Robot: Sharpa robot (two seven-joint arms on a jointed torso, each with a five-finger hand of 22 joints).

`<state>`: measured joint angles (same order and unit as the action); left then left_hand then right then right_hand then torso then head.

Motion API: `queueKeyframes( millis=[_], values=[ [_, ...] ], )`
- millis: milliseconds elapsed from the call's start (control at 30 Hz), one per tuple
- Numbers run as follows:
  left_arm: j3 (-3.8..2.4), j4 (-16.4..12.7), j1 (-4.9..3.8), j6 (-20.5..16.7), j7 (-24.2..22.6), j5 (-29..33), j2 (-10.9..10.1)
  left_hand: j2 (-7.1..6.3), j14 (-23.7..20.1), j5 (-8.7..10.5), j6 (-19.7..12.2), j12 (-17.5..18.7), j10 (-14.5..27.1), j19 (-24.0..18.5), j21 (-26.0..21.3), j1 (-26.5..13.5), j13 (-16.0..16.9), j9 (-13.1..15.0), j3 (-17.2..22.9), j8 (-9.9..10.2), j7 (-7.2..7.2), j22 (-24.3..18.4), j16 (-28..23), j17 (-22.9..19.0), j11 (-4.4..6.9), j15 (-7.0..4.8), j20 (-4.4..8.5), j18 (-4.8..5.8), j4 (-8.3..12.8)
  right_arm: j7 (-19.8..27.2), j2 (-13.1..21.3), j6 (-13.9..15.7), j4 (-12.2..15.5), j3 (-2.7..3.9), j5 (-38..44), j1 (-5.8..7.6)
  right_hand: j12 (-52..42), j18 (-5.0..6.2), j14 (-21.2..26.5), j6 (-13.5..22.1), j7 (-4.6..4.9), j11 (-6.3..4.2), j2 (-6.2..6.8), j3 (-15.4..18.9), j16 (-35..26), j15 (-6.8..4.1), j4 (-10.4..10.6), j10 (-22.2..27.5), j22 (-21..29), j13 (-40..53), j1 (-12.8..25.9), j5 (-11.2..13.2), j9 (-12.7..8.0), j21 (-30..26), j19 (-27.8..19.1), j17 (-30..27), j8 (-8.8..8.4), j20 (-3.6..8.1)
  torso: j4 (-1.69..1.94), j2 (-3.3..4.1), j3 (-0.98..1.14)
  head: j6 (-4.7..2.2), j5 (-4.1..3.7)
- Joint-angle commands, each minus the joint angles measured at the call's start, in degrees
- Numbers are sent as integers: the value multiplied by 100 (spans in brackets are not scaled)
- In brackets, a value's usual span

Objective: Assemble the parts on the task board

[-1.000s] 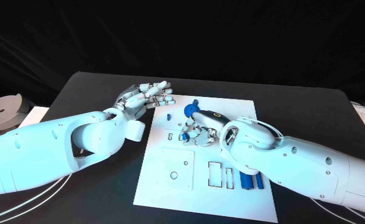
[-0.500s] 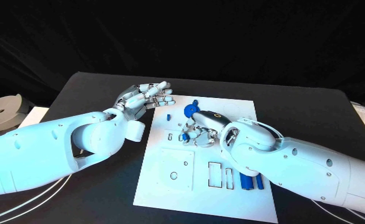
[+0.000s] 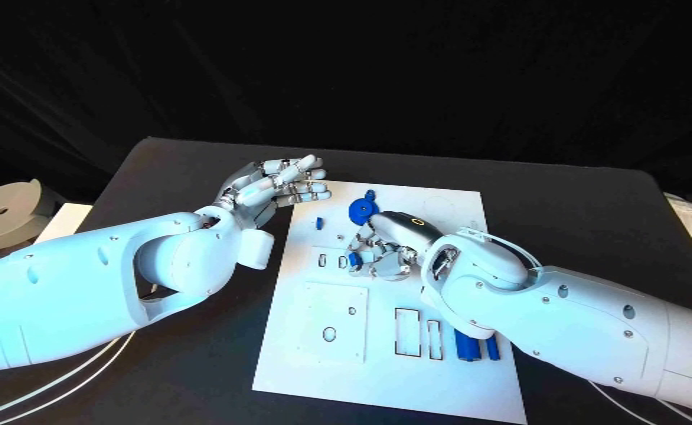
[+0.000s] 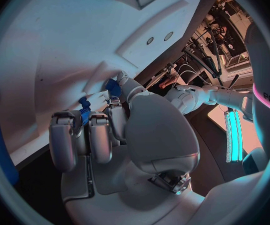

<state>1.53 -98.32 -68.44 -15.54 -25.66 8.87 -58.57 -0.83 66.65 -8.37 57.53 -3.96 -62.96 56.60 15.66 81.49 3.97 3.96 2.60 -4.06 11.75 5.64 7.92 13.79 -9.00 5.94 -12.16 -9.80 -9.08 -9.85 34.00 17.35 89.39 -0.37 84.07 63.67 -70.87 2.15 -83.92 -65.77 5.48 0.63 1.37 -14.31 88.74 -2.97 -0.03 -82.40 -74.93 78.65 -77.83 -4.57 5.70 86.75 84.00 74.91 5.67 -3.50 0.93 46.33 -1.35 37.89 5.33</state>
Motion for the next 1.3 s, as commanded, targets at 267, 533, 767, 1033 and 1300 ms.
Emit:
queueKeyframes(
  millis=[267, 533, 767, 1033, 1300],
  values=[
    [22, 67, -4, 10, 300, -67, -26, 47, 859, 37, 55, -62, -217, 642, 360, -75, 53, 4, -92, 13, -56, 163, 533, 415, 157, -229, 213, -79, 17, 955, 326, 754, 377, 51, -743, -55, -70, -45, -554, -55, -12, -1, -84, -43, -10, -20, -57, -11, -760, -141, -52, -180, 6, -7, 198, 1276, 14, 40, 0, -6, 6, -14, 43],
    [73, 66, 2, -10, 861, -117, -50, 20, 1895, 44, 190, -778, -1179, 1580, 1541, -322, 519, 10, -302, 2, -312, 826, 4282, 3516, 509, -629, 639, -29, -244, 1443, 871, 1026, 1063, 192, -1205, -47, -153, -56, -566, -68, -14, -3, -70, -44, 19, -21, -66, -53, -809, -83, -41, -211, 9, 14, 225, 1325, 15, 41, -17, -36, -2, -82, 48],
    [122, 33, 22, 146, 1469, -126, 26, 209, 2281, 26, 145, -3438, -1001, 2322, 5190, -831, 2701, 22, -665, -49, -364, 4788, 8102, 7472, 632, -685, 778, 391, -721, 1665, 1220, 1213, 1530, 275, -1461, -39, -172, -61, -569, -73, -15, -4, -66, -44, 27, -22, -68, -63, -833, -70, -37, -217, 10, 25, 238, 1339, 16, 41, -56, -72, 30, -131, 99],
    [157, -10, 52, 563, 2226, -298, 241, 582, 2335, 14, 179, -6888, -1615, 2767, 6648, -1663, 6327, 42, -1041, -206, -389, 6857, 8208, 7621, 617, -692, 706, 675, -769, 1815, 1266, 1374, 1704, 321, -1563, -34, -176, -63, -570, -74, -16, -4, -65, -45, 28, -22, -70, -66, -839, -67, -36, -221, 10, 28, 241, 1342, 16, 41, -61, -114, 56, -155, 113],
    [166, -85, 62, 1023, 2567, -334, 403, 825, 2335, 44, 174, -7372, -1836, 2869, 6884, -1971, 6937, 42, -1265, -261, -392, 7261, 8208, 7621, 583, -665, 676, 740, -771, 1879, 1183, 1446, 1719, 356, -1544, -28, -181, -64, -571, -75, -17, -5, -66, -48, 31, -22, -72, -70, -843, -64, -36, -227, 10, 30, 243, 1347, 15, 41, -65, -104, 48, -161, 102]
  ],
)
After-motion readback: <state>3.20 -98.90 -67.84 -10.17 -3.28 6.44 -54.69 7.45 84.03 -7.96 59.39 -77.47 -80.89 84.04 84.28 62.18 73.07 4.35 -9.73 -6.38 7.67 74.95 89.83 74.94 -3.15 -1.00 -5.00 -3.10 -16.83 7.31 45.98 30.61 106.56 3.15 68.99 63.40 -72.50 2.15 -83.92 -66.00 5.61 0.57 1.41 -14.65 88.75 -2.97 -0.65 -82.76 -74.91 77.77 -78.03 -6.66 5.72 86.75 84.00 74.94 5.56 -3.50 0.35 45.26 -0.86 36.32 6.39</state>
